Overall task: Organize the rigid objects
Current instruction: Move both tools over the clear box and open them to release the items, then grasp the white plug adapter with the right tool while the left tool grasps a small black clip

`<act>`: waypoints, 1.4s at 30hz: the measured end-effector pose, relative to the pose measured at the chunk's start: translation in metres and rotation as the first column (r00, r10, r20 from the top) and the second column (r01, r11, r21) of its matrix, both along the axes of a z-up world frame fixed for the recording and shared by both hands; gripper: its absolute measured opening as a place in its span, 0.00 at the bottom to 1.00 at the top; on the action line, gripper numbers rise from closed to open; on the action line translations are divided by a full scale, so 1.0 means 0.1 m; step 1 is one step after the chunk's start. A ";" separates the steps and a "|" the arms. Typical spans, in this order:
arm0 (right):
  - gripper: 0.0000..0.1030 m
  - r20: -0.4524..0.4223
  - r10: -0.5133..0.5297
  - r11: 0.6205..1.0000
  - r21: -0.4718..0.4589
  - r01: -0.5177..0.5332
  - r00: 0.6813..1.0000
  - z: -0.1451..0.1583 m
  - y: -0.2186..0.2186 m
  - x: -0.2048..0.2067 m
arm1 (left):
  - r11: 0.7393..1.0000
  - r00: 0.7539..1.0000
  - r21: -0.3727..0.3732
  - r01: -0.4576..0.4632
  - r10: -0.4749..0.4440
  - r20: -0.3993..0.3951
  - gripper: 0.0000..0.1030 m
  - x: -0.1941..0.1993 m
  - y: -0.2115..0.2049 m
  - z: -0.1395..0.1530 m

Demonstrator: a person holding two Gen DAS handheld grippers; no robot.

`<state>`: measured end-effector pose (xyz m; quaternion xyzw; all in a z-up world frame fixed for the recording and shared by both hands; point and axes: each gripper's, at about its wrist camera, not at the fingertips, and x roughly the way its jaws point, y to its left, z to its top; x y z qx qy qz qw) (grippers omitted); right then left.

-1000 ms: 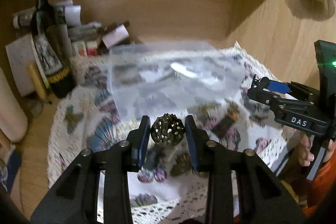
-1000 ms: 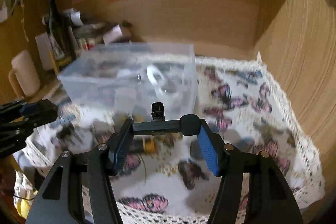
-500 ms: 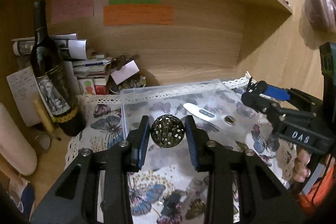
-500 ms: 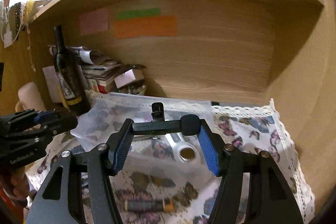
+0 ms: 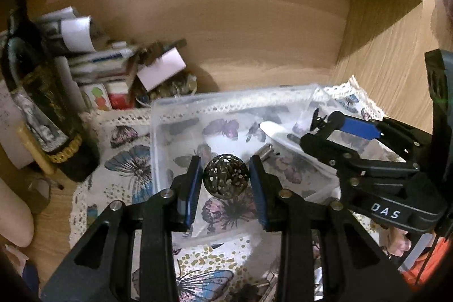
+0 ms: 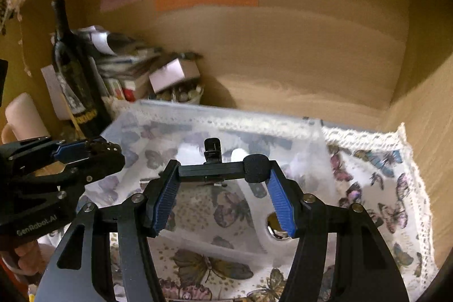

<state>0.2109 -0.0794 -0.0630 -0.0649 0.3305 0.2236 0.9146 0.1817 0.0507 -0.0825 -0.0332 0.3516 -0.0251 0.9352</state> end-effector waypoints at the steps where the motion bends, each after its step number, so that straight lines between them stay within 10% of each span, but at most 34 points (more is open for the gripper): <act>1: 0.56 -0.011 0.000 1.000 -0.004 0.000 1.000 -0.04 0.01 0.02 | 1.000 1.000 -0.001 -0.001 0.001 -0.009 0.33 0.02 0.00 -0.03; 28: 0.70 0.080 0.015 1.000 0.007 -0.015 0.997 0.23 -0.08 -0.46 | 1.000 1.000 -0.014 -0.010 0.011 0.028 0.39 -0.37 0.08 0.25; 42: 0.70 -0.036 0.062 0.997 0.041 -0.061 0.997 -0.11 -0.13 -0.96 | 0.999 0.993 -0.024 0.028 -0.031 -0.111 0.39 -0.87 0.06 -0.18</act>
